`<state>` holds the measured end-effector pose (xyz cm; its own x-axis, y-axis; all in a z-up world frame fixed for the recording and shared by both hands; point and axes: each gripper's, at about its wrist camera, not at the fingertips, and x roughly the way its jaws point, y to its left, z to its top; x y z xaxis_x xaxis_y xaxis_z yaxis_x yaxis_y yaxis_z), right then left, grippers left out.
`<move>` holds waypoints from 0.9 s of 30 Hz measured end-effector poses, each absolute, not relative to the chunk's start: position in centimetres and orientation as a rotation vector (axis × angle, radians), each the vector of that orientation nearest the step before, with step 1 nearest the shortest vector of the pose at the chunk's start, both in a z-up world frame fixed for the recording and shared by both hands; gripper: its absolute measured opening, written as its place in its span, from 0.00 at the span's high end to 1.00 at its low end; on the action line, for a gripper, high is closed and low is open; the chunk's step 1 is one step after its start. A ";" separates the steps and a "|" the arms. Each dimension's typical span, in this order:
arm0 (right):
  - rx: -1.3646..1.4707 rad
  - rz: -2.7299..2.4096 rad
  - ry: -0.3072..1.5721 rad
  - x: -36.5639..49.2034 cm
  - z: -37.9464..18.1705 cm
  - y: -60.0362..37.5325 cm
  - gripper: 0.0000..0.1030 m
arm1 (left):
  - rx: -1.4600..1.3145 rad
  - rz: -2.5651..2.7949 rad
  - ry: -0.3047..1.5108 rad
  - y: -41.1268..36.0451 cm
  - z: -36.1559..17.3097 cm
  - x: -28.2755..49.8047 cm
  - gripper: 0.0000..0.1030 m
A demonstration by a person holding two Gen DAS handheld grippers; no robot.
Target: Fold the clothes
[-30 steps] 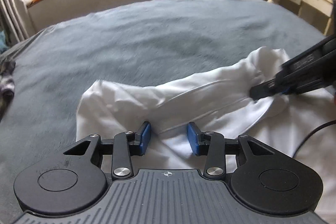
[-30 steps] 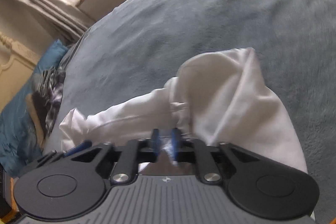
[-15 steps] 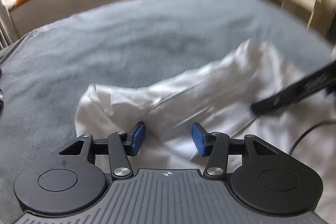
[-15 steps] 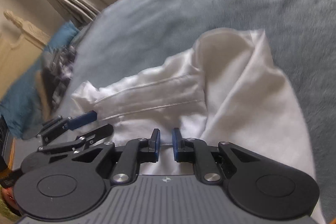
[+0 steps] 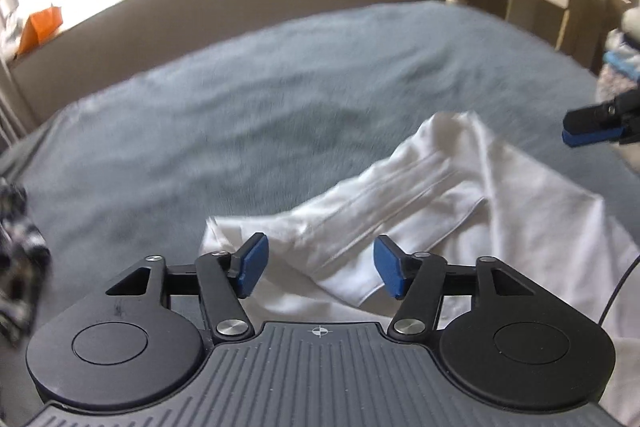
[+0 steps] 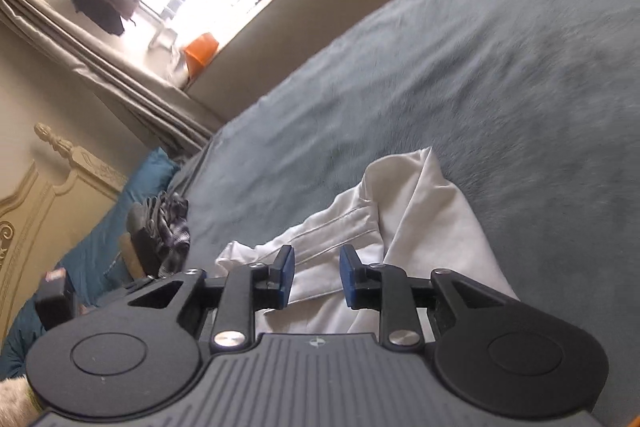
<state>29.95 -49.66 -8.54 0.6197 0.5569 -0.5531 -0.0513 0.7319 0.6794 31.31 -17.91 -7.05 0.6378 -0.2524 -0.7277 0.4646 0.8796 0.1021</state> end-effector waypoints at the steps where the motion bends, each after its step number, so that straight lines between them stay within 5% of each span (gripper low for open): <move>1: 0.684 0.378 0.827 29.3 -8.1 -49.8 0.73 | 0.304 -0.423 0.767 -17.9 -6.1 30.8 0.40; 9: 0.747 0.429 0.771 21.4 -4.9 -48.8 0.64 | 0.338 -0.493 0.789 -15.6 -0.3 22.4 0.30; 15: 0.679 0.481 0.843 15.8 -3.9 -46.0 0.62 | 0.283 -0.446 0.890 -14.1 -3.5 15.6 0.08; 27: 0.604 0.456 1.012 6.1 -6.4 -41.9 0.61 | 0.282 -0.369 0.983 -13.5 -8.5 4.4 0.07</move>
<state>6.15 -41.92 -6.38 0.4618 0.6114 -0.6426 -0.0770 0.7494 0.6577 4.44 -13.54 -8.52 0.5012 -0.1749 -0.8475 0.4260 0.9023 0.0657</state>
